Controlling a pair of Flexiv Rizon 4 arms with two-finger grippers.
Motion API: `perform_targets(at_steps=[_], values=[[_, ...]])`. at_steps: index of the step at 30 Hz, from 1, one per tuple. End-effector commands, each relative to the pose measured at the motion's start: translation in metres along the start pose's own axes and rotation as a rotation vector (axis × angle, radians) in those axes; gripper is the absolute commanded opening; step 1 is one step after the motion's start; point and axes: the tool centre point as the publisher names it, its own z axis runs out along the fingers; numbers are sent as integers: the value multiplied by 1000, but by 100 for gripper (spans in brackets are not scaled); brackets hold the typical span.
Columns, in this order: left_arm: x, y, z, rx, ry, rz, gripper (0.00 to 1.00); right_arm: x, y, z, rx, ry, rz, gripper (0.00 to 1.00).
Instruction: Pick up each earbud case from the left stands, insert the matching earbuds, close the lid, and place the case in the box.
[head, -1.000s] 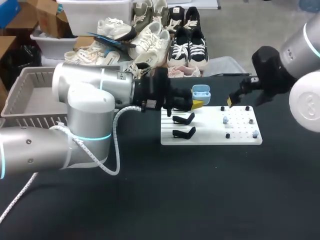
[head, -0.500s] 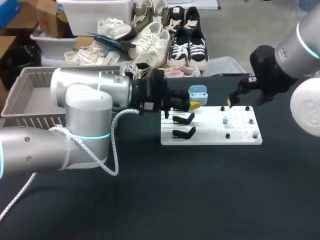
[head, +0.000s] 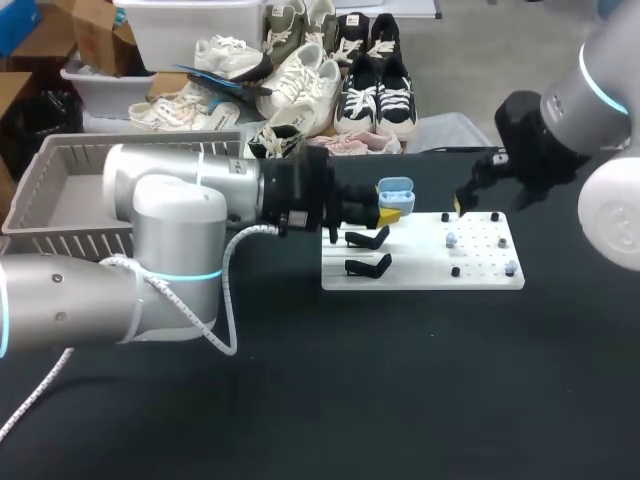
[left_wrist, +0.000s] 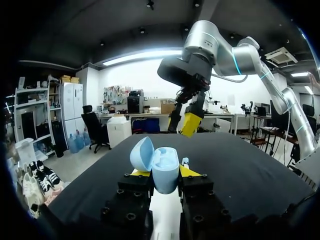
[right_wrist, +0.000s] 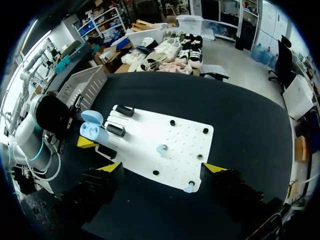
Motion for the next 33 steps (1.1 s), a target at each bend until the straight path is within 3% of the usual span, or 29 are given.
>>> perform_targets(at_steps=[1, 8, 15, 33], values=[[4, 1, 3, -1, -2, -1, 0, -4, 1, 0, 11, 8, 0, 100], [6, 1, 3, -13, 3, -11, 0, -8, -1, 3, 16, 22, -8, 100], [6, 1, 3, -13, 3, -11, 0, 2, -8, 13, 16, 65, 0, 100], [6, 1, 3, -13, 3, -11, 0, 44, -8, 25, 210, 68, -28, 100]])
